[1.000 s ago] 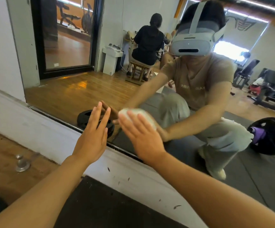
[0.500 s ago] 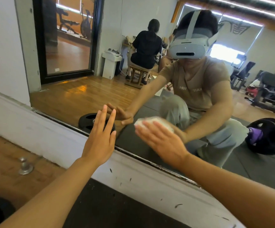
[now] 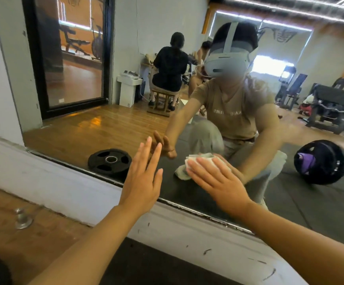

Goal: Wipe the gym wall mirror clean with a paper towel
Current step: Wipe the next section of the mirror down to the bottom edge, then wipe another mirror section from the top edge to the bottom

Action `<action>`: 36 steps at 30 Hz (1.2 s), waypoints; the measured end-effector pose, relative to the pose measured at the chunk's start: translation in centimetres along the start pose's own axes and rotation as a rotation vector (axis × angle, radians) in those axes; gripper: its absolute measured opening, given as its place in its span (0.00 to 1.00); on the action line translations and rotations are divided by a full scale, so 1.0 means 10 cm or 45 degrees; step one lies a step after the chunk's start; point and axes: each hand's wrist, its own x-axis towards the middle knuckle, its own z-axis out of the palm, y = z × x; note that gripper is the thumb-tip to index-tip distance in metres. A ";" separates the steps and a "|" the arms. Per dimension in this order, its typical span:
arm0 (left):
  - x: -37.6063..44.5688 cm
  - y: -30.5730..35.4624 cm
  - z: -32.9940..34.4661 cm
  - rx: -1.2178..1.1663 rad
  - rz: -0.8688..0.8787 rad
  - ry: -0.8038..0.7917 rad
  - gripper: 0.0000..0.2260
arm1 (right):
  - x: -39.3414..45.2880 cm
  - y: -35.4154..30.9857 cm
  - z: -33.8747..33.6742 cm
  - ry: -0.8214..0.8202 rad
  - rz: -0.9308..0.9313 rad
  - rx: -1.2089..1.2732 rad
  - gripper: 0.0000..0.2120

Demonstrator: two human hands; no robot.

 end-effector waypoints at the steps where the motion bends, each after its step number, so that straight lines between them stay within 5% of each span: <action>1: -0.02 0.03 0.00 0.012 0.005 -0.014 0.28 | -0.06 -0.06 0.00 -0.061 -0.061 -0.028 0.37; 7: 0.03 0.30 -0.16 0.113 0.030 -0.043 0.27 | -0.12 0.00 -0.24 -0.268 -0.066 0.098 0.49; 17: 0.73 1.33 -0.90 0.217 0.137 -0.053 0.26 | 0.07 1.10 -1.03 -0.009 0.103 0.239 0.36; 21: 1.19 1.84 -1.40 0.327 0.223 -0.101 0.25 | 0.23 1.82 -1.48 0.022 0.116 0.284 0.34; 26: 1.91 2.64 -2.15 0.370 0.254 -0.165 0.25 | 0.52 2.96 -2.17 0.024 0.152 0.320 0.45; 36: 3.90 4.32 -3.89 0.315 0.406 -0.011 0.25 | 1.40 5.66 -3.53 0.213 0.346 0.328 0.35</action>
